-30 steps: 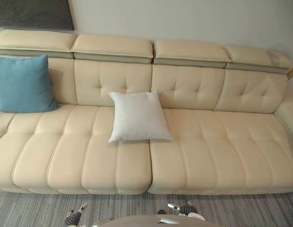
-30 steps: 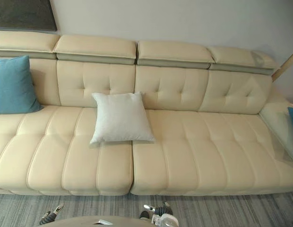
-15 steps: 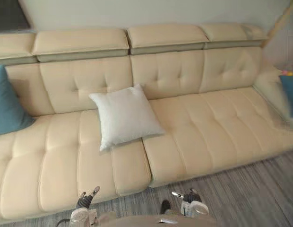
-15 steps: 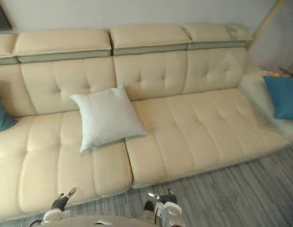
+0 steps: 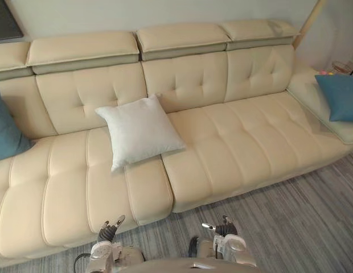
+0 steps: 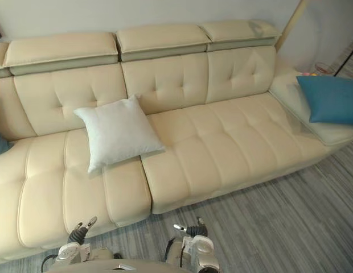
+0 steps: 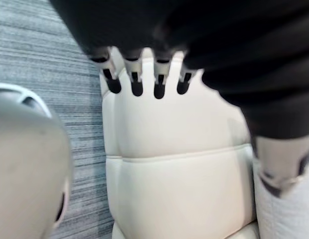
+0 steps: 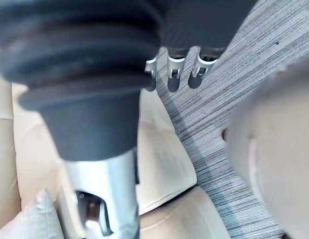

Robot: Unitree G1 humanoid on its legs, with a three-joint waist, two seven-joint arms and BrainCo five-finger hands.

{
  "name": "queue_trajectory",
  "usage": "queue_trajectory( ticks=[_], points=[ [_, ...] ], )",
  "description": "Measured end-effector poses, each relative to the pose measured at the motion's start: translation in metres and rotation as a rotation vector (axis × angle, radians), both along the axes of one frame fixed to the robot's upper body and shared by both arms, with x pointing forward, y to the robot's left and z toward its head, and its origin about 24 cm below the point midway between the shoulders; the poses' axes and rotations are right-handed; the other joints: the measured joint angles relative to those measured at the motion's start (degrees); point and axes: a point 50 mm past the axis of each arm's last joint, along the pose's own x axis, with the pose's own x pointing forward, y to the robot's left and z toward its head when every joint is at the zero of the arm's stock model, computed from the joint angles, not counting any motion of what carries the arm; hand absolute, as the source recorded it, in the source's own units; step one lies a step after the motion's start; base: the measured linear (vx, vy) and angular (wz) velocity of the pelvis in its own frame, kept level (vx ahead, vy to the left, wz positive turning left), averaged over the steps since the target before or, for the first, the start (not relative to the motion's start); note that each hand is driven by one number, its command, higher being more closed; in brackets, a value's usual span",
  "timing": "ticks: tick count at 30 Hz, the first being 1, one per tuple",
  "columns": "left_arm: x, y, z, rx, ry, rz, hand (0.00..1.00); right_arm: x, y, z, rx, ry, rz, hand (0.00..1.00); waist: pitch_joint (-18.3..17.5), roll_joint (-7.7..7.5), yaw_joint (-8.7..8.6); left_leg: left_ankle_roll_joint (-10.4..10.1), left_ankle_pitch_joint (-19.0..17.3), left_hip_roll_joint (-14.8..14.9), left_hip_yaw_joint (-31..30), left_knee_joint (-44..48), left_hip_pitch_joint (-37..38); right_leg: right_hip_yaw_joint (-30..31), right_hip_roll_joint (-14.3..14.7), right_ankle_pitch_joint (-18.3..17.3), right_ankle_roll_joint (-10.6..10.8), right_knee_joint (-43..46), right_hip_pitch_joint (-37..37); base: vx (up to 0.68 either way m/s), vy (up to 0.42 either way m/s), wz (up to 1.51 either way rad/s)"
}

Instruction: Pick up cushions and gather them together orderly.

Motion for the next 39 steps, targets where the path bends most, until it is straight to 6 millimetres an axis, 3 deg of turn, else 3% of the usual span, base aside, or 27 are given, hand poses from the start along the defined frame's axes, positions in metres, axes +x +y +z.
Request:
queue_trajectory(
  ticks=[1, 3, 4, 5, 6, 8, 9, 11, 13, 15, 16, 17, 18, 20, 21, 22, 23, 24, 25, 26, 27, 28, 30, 31, 34, 37, 39],
  points=[
    [-0.001, 0.008, 0.001, 0.017, -0.003, 0.008, 0.0, -0.002, 0.003, -0.002, 0.003, 0.01, 0.014, 0.0, -0.67, -2.22, -0.01, -1.0, 0.73, -0.41, -1.3, 0.86, -1.11, 1.12, -1.61, -0.77, 2.67, 1.92, 0.13, -0.07, -0.368, 0.55],
    [-0.002, 0.007, 0.001, 0.012, 0.004, 0.009, 0.0, 0.002, 0.001, -0.003, 0.0, 0.021, 0.022, 0.0, -0.8, -1.46, 0.41, -1.95, 2.73, -0.23, -4.48, -1.49, -2.48, 1.16, 1.58, -0.49, 4.1, -1.3, 0.45, -0.13, -0.26, 0.17],
    [-0.006, 0.001, -0.002, -0.007, 0.019, 0.013, 0.0, 0.004, -0.009, -0.002, -0.031, 0.027, 0.022, 0.0, -1.36, 0.87, 1.45, -1.79, 8.01, 1.0, -5.55, -7.86, -1.88, 2.15, 4.78, -2.61, 3.75, -8.69, 4.13, -0.22, -0.239, 0.21],
    [-0.001, -0.003, -0.001, -0.011, 0.0, 0.011, 0.0, 0.009, -0.007, -0.001, -0.031, 0.016, 0.03, 0.0, -1.16, -0.1, 0.93, -2.94, 10.79, 0.41, -5.82, -9.41, -2.77, 2.16, 3.84, -6.49, 3.21, -11.02, 6.32, -0.21, -0.262, 0.21],
    [0.002, 0.0, 0.001, -0.001, -0.009, 0.006, 0.0, 0.011, -0.007, 0.0, -0.032, 0.01, 0.036, 0.0, -0.86, -0.94, 1.0, -3.29, 11.42, 0.04, -5.85, -9.33, -3.58, 1.96, 4.07, -7.85, 3.54, -14.3, 7.33, -0.22, -0.304, 0.19],
    [0.005, -0.002, 0.001, -0.004, -0.008, -0.001, 0.0, 0.023, -0.008, 0.005, -0.047, -0.015, 0.055, 0.0, 0.8, 2.47, 1.14, -4.55, 13.52, 3.17, -7.93, -9.85, -6.14, -0.83, 8.83, -4.65, 0.93, -23.74, 10.11, -0.27, -0.237, 0.05],
    [0.002, -0.006, -0.001, -0.014, 0.0, 0.002, 0.0, 0.024, -0.009, 0.006, -0.054, -0.017, 0.052, 0.0, 0.98, 3.15, 0.95, -5.01, 15.28, 4.05, -9.03, -11.79, -6.13, -1.8, 10.23, -2.97, 0.37, -26.0, 10.88, -0.18, -0.066, 0.27],
    [0.003, -0.007, -0.001, -0.02, -0.004, 0.012, 0.0, 0.009, -0.012, 0.0, -0.06, 0.022, 0.03, 0.0, 1.11, 3.56, 1.0, -5.45, 18.69, 4.32, -9.36, -16.3, -4.57, -3.38, 10.85, -2.39, -0.49, -26.37, 11.01, -0.24, -0.056, 0.32],
    [0.001, -0.007, -0.001, -0.022, 0.0, 0.022, 0.0, 0.005, -0.016, -0.001, -0.063, 0.032, 0.014, 0.0, 1.13, 3.61, 0.81, -5.11, 19.58, 4.31, -8.96, -18.43, -4.5, -4.06, 11.03, -1.79, -0.84, -26.54, 10.35, -0.2, -0.01, 0.15],
    [0.001, -0.007, -0.001, -0.018, 0.001, 0.024, 0.0, 0.004, -0.017, -0.002, -0.061, 0.034, -0.001, 0.0, 0.92, 3.02, 0.62, -5.91, 18.53, 3.42, -8.73, -19.93, -5.06, -4.22, 10.11, 0.08, -2.06, -29.08, 9.82, -0.16, 0.089, 0.04],
    [0.005, -0.004, 0.001, -0.01, -0.012, 0.021, 0.0, 0.0, -0.016, -0.003, -0.056, 0.042, -0.009, 0.0, 1.56, 1.89, 0.77, -4.45, 17.54, 2.45, -9.16, -15.0, -6.28, -4.21, 8.98, 1.43, -2.03, -30.11, 9.45, -0.16, 0.148, -0.01],
    [0.005, -0.004, 0.001, -0.01, -0.012, 0.019, 0.0, -0.001, -0.018, -0.003, -0.057, 0.043, -0.016, 0.0, 1.48, 2.03, 0.85, -3.79, 17.05, 1.9, -9.35, -12.39, -6.58, -4.15, 8.55, 1.74, -1.76, -30.23, 9.34, -0.1, 0.165, -0.01],
    [0.002, -0.006, -0.001, -0.016, -0.003, 0.021, 0.0, -0.006, -0.021, -0.004, -0.06, 0.05, -0.037, 0.0, 1.32, 2.44, 0.42, -2.48, 10.37, 1.14, -10.32, -6.48, -6.64, -3.92, 7.85, 2.25, -0.95, -29.97, 9.08, -0.08, 0.155, 0.0],
    [0.001, -0.008, -0.001, -0.026, -0.004, 0.038, 0.0, -0.012, -0.022, -0.006, -0.055, 0.065, -0.052, 0.0, 1.1, 3.34, 0.4, -3.7, 7.08, 0.67, -10.44, -4.85, -6.76, -3.07, 7.65, 2.42, -0.5, -29.65, 9.15, -0.1, 0.224, -0.15],
    [-0.003, -0.006, -0.002, -0.027, 0.003, 0.056, 0.0, -0.017, -0.017, -0.008, -0.039, 0.075, -0.053, 0.0, 0.9, 2.99, 0.5, -3.74, 6.01, -1.11, -10.15, -6.3, -5.89, -1.45, 6.96, 3.09, 0.46, -30.76, 9.23, -0.08, 0.185, -0.24],
    [-0.004, -0.006, -0.002, -0.024, 0.005, 0.057, 0.0, -0.017, -0.016, -0.009, -0.036, 0.076, -0.054, 0.0, 0.69, 2.62, 0.32, -3.78, 5.97, -1.88, -10.09, -7.36, -5.49, -0.9, 6.58, 3.19, 0.45, -31.26, 9.2, -0.05, 0.152, -0.2],
    [-0.006, -0.003, -0.002, -0.017, 0.012, 0.058, 0.0, -0.021, -0.013, -0.01, -0.027, 0.086, -0.058, 0.0, -0.36, 0.92, -0.11, -3.79, 5.98, -3.68, -10.07, -10.13, -4.38, 0.05, 5.57, 3.22, 0.35, -33.04, 9.41, -0.01, 0.163, -0.09],
    [-0.007, 0.0, -0.002, -0.008, 0.012, 0.061, 0.0, -0.024, -0.008, -0.012, -0.012, 0.092, -0.062, 0.0, -0.67, 0.44, -0.47, -2.69, 6.45, -4.64, -10.73, -8.18, -4.65, 0.59, 4.72, 3.29, 0.44, -34.19, 9.54, -0.02, 0.189, -0.32],
    [-0.009, -0.004, -0.003, -0.026, 0.016, 0.075, 0.0, -0.024, -0.013, -0.011, -0.019, 0.09, -0.08, 0.0, -0.6, 2.5, -0.09, -0.85, 4.99, -4.21, -11.96, -7.4, -4.62, 1.22, 6.26, 3.66, 0.68, -34.94, 9.52, 0.0, 0.181, -0.4],
    [-0.011, -0.003, -0.004, -0.022, 0.023, 0.081, 0.0, -0.025, -0.013, -0.012, -0.013, 0.09, -0.097, 0.0, -1.45, 1.48, -0.57, -1.45, 4.58, -4.81, -11.09, -8.43, -4.19, 2.29, 6.0, 4.45, 0.5, -36.64, 9.79, 0.02, 0.136, -0.45],
    [-0.015, -0.002, -0.005, -0.02, 0.035, 0.084, 0.0, -0.026, -0.012, -0.012, -0.008, 0.094, -0.1, 0.0, -1.41, 1.69, -0.69, -1.45, 4.58, -5.27, -10.53, -9.28, -3.75, 2.84, 5.79, 5.11, 0.21, -37.77, 9.94, 0.04, 0.142, -0.3],
    [-0.015, -0.002, -0.005, -0.019, 0.035, 0.084, 0.0, -0.03, -0.012, -0.013, -0.008, 0.103, -0.103, 0.0, -1.94, 0.95, -0.84, -1.43, 4.57, -5.48, -10.23, -9.52, -3.54, 3.18, 5.71, 5.62, -0.08, -38.84, 10.21, 0.05, 0.111, -0.3],
    [-0.014, -0.001, -0.005, -0.014, 0.035, 0.081, 0.0, -0.034, -0.011, -0.014, -0.004, 0.112, -0.109, 0.0, -1.92, 1.11, -0.83, -1.39, 4.55, -5.71, -9.07, -10.22, -2.8, 4.72, 5.79, 6.17, -0.01, -39.62, 10.18, 0.05, 0.05, -0.31],
    [-0.015, 0.0, -0.005, -0.011, 0.041, 0.074, 0.0, -0.036, -0.012, -0.015, 0.002, 0.116, -0.128, 0.0, -2.5, 0.06, -1.0, -1.23, 4.45, -5.72, -8.44, -10.14, -2.29, 5.86, 5.91, 6.78, -0.15, -39.59, 10.14, 0.07, 0.012, -0.33],
    [-0.017, 0.0, -0.007, -0.011, 0.055, 0.059, 0.0, -0.041, -0.014, -0.016, 0.013, 0.123, -0.159, 0.0, -2.57, 0.04, -1.46, -1.31, 3.6, -5.59, -5.96, -9.91, -0.62, 8.54, 6.12, 9.03, 0.09, -38.93, 9.97, 0.07, 0.003, -0.48],
    [-0.014, -0.004, -0.007, -0.015, 0.059, 0.0, 0.0, -0.038, -0.015, -0.015, 0.022, 0.111, -0.177, 0.0, -2.5, 0.97, -2.08, -2.07, 0.75, -3.17, -1.43, -6.49, 0.06, 13.28, 8.55, 10.26, 0.53, -38.57, 8.9, 0.11, -0.007, -1.01],
    [-0.008, -0.008, -0.007, -0.012, 0.057, -0.053, 0.0, -0.034, -0.018, -0.014, 0.017, 0.099, -0.176, 0.0, -2.38, 1.28, -2.13, -2.13, -1.92, -0.81, 3.12, -3.78, 0.17, 17.01, 11.71, 12.96, -0.9, -39.11, 6.42, 0.05, -0.008, -1.55]
  ],
)
